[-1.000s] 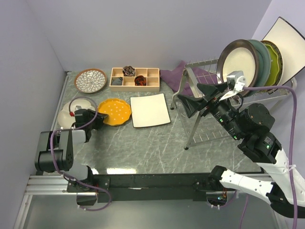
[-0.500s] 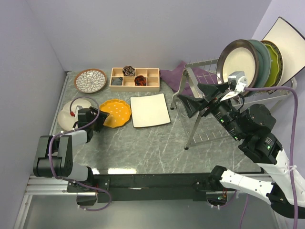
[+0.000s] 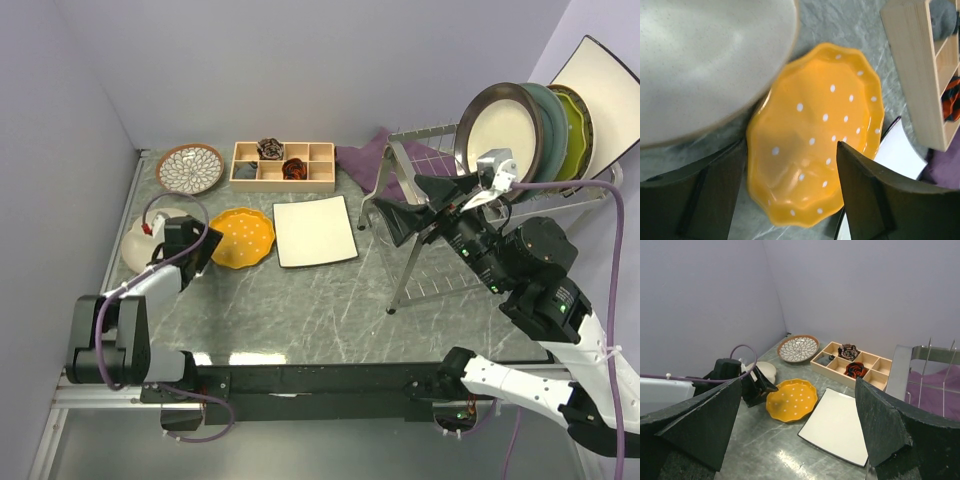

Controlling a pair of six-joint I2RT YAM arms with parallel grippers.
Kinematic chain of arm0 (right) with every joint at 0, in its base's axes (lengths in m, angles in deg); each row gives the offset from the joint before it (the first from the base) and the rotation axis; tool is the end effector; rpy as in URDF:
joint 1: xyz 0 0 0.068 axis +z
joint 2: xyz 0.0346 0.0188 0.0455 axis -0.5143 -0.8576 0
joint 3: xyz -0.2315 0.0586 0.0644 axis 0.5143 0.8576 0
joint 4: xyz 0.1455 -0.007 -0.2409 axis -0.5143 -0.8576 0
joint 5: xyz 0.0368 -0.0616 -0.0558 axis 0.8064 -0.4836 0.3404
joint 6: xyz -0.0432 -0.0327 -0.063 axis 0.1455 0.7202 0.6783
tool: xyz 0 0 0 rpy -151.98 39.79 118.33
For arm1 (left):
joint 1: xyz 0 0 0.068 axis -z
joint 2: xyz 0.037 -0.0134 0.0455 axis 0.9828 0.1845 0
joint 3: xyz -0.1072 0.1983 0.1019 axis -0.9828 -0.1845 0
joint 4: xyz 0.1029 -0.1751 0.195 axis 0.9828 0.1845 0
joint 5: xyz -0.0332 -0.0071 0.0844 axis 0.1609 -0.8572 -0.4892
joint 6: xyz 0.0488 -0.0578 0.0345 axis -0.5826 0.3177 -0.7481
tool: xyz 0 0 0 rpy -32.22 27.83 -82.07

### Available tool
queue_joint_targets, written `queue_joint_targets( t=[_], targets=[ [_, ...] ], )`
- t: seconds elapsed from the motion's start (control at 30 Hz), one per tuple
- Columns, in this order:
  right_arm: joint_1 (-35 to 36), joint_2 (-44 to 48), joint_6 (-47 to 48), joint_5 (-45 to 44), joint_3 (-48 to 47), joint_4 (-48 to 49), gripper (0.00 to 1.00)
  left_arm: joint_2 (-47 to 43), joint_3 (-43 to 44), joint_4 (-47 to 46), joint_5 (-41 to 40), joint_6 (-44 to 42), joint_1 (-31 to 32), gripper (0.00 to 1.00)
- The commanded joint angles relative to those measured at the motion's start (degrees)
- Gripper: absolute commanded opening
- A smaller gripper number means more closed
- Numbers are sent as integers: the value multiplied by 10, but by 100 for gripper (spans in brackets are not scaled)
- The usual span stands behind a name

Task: Unload the plates from the dish rack
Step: Place the plate at the center of the board, then unload the plate from the dish rack.

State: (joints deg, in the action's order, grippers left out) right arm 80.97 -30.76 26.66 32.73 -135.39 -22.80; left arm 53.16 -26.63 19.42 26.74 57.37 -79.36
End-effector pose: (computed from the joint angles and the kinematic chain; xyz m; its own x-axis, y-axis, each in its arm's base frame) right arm 0.1387 0.1437 0.5004 0.0606 0.2401 -0.9689 -0.6414 0.7531 0.1465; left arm 0.3132 0.0052 0.1018 -0.2603 -0.8650 -0.4289 -0.5684 0.4964 -0.6562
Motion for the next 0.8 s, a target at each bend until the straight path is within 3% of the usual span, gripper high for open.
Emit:
queue_joint_targets(
  t=[0.0,0.1,0.17,0.4,0.6,0.7,0.77],
  targets=[
    [4,-27,-10,-31,-21,-5,100,-79,40,40,-28,-42,38,78],
    [3,-42,-16,-83,-29,-15,100,-137,50,49,3,-74,72,84],
    [3,-46,-7,-135,-31,-22,100,-175,51,38,36,-94,103,99],
    [3,-36,10,-256,-47,-39,100,-247,77,77,98,-163,213,99],
    [-9,-136,33,-412,-206,-156,100,-264,63,49,128,-177,286,99],
    [-33,-192,54,-460,-322,-214,100,-267,46,27,130,-186,313,100],
    [-64,-211,58,-469,-350,-238,100,-275,39,27,125,-188,317,100]
  ],
)
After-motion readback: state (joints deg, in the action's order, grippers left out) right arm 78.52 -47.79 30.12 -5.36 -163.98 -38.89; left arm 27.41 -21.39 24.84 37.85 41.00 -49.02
